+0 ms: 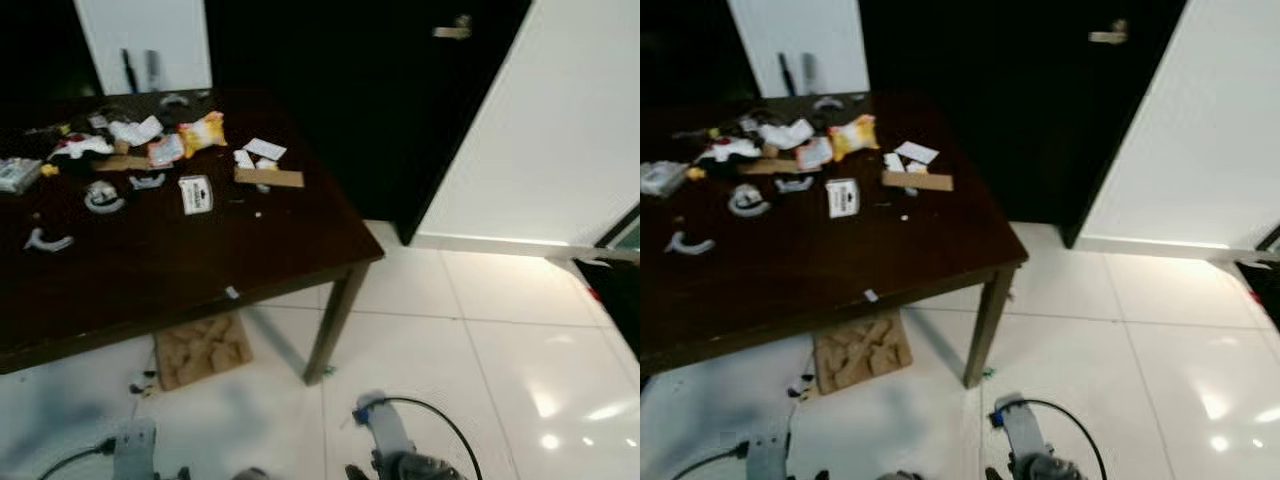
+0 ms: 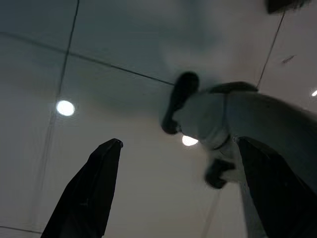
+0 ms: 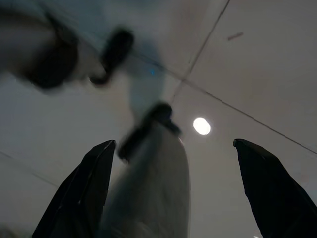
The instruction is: Picking trash to rubbish bin
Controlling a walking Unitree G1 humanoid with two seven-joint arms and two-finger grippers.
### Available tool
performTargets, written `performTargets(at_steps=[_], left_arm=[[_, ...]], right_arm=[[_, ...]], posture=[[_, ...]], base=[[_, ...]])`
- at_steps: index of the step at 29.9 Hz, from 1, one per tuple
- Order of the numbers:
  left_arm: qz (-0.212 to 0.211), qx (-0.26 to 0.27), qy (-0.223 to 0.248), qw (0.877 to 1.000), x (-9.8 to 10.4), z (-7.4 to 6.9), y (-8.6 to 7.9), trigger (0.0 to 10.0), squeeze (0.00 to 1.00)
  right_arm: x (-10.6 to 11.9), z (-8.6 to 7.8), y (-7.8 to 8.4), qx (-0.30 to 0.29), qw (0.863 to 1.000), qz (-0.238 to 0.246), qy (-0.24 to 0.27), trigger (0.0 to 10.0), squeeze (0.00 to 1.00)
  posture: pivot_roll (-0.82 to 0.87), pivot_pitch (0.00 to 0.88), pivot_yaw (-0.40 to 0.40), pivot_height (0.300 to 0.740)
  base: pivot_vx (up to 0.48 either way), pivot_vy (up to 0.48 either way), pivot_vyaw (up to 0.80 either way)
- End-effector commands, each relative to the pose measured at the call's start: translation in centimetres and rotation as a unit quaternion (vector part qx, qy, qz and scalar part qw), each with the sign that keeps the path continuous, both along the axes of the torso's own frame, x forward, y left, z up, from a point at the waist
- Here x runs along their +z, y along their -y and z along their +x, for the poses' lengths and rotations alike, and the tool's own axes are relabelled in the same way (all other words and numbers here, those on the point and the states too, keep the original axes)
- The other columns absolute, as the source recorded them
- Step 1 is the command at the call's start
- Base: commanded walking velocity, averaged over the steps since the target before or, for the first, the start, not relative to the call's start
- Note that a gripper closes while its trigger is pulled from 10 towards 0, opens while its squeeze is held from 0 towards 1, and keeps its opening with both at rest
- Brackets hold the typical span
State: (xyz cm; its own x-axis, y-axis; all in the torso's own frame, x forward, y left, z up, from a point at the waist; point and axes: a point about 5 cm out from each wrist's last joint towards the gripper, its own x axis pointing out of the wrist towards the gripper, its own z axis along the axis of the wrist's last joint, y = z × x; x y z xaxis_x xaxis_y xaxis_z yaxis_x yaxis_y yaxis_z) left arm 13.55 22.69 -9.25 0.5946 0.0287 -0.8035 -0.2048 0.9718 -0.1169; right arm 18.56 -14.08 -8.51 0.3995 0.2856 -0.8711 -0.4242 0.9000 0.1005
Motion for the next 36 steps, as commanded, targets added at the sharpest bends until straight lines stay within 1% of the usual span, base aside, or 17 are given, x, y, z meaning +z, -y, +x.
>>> performTargets(at_steps=[1,2,5,7,12,16,19,20,24,26,28,29,31,32,34,35,36], left_arm=[[-0.01,0.012,-0.017,1.0,-0.5,-1.1,0.2,10.0,0.0],[-0.01,0.012,-0.017,1.0,-0.5,-1.1,0.2,10.0,0.0],[-0.013,0.029,-0.028,0.999,-0.9,-2.6,0.4,10.0,0.0],[-0.015,0.043,-0.031,0.998,-1.1,-3.2,0.5,10.0,0.0],[-0.016,0.054,-0.03,0.998,-1.1,-3.3,0.6,10.0,0.0],[-0.004,0.033,-0.033,0.999,-1.1,-3.1,0.7,10.0,0.0],[-0.001,0.019,-0.035,0.999,-1.1,-3.0,0.9,10.0,0.0],[0.0,0.019,-0.035,0.999,-1.1,-3.0,0.8,10.0,0.0],[0.003,0.019,-0.035,0.999,-1.1,-3.0,0.8,10.0,0.0],[0.004,0.017,-0.035,0.999,-1.1,-3.0,0.8,10.0,0.0],[0.004,0.014,-0.036,0.999,-1.1,-2.9,0.8,10.0,0.0],[0.004,0.013,-0.037,0.999,-1.1,-2.9,0.8,10.0,0.0],[0.004,0.011,-0.036,0.999,-1.1,-2.8,0.9,10.0,0.0],[0.001,0.009,-0.034,0.999,-1.1,-2.8,1.0,10.0,0.0],[-0.007,0.007,-0.033,0.999,-1.1,-2.7,1.1,10.0,0.0],[-0.012,0.007,-0.032,0.999,-1.1,-2.7,1.2,10.0,0.0],[-0.012,0.007,-0.032,0.999,-1.1,-2.7,1.2,10.0,0.0]], right_arm=[[0.2,0.4,-0.3,0.011,1.0,0.0,0.008,10.0,0.0],[0.2,0.4,-0.3,0.011,1.0,0.0,0.008,10.0,0.0],[0.1,0.1,0.0,0.01,1.0,-0.004,0.005,10.0,0.0],[-0.1,-0.2,0.1,0.012,1.0,-0.009,0.0,10.0,0.0],[-0.4,-0.9,0.3,0.03,0.999,-0.02,-0.008,10.0,0.0],[-0.5,-1.2,0.5,0.03,0.999,-0.023,-0.009,10.0,0.0],[-0.4,-0.9,0.4,0.011,1.0,-0.007,0.0,10.0,0.0],[-0.1,-0.4,0.3,-0.008,1.0,0.01,0.009,10.0,0.0],[0.4,0.6,0.3,-0.018,0.999,0.017,0.028,10.0,0.0],[1.1,1.9,0.0,-0.057,0.996,0.059,0.04,10.0,0.0],[2.7,4.3,-0.3,-0.095,0.984,0.135,0.065,10.0,0.0],[3.1,4.9,-0.4,-0.1,0.981,0.152,0.071,10.0,0.0],[4.0,5.8,-0.7,-0.088,0.974,0.192,0.083,10.0,0.0],[4.7,6.4,-1.0,-0.061,0.969,0.223,0.089,10.0,0.0],[5.8,7.2,-1.4,-0.01,0.96,0.263,0.096,10.0,0.0],[6.1,7.3,-1.6,0.009,0.956,0.276,0.096,10.0,0.0],[6.1,7.3,-1.6,0.009,0.956,0.276,0.096,10.0,0.0]], posture=[[0.34,0.118,-0.104,0.74],[0.34,0.118,-0.104,0.74],[0.35,0.119,-0.105,0.74],[0.35,0.122,-0.11,0.74],[0.36,0.127,-0.12,0.74],[0.35,0.123,-0.117,0.74],[0.35,0.122,-0.116,0.74],[0.35,0.12,-0.115,0.74],[0.35,0.12,-0.115,0.74],[0.35,0.12,-0.115,0.74],[0.33,0.123,-0.109,0.74],[0.33,0.123,-0.109,0.74],[0.33,0.125,-0.109,0.74],[0.32,0.126,-0.11,0.74],[0.31,0.126,-0.112,0.74],[0.31,0.126,-0.112,0.74],[0.31,0.126,-0.112,0.74]], base=[[0.0,0.0,0.76],[0.0,0.0,0.76],[0.0,0.0,0.76],[0.0,0.0,0.76],[0.0,0.0,0.76],[0.0,0.0,0.76],[0.0,0.0,0.75],[0.0,0.0,0.0],[0.0,0.0,0.0],[0.0,0.0,0.0],[0.0,0.0,0.0],[0.0,0.0,0.0],[0.0,0.0,0.0],[0.0,0.0,0.0],[0.0,-0.206,0.0],[0.0,-0.472,0.0],[0.0,-0.472,0.0]])
